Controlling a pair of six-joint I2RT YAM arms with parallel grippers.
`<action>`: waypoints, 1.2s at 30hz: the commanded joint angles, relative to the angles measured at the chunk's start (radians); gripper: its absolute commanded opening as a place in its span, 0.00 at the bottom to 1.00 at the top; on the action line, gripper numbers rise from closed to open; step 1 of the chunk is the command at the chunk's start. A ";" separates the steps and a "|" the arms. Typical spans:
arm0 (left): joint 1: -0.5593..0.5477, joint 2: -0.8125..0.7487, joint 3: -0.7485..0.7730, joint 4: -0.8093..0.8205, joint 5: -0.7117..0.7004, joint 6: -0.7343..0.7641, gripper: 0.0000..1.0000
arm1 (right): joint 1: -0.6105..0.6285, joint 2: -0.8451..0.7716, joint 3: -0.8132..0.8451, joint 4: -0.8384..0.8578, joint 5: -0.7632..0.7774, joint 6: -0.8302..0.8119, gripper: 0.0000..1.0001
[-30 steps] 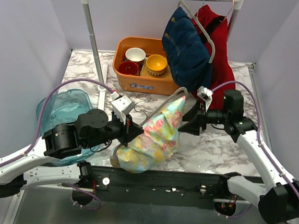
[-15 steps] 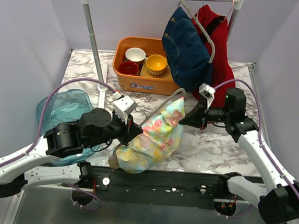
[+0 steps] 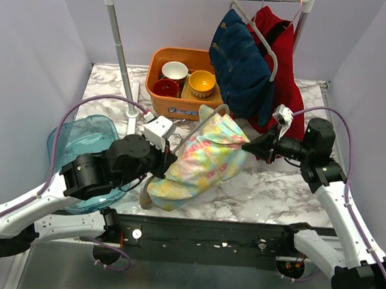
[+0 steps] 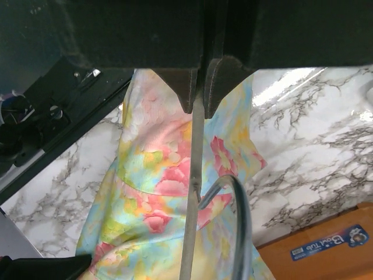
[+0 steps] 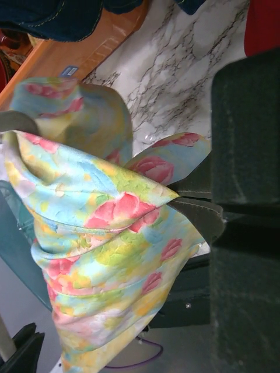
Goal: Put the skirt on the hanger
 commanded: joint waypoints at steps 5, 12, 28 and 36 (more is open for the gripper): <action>0.042 0.016 0.071 0.036 -0.122 0.054 0.00 | -0.030 0.067 0.013 -0.156 -0.112 -0.170 0.13; 0.060 0.060 0.142 0.013 -0.158 0.107 0.00 | -0.034 0.043 0.049 -0.234 -0.092 -0.258 0.65; 0.216 0.220 0.306 -0.040 0.167 0.126 0.00 | -0.046 -0.052 0.033 -0.453 -0.403 -0.659 0.72; 0.216 0.199 0.123 -0.119 0.574 0.169 0.00 | -0.044 -0.089 0.041 -0.693 -0.535 -1.023 0.80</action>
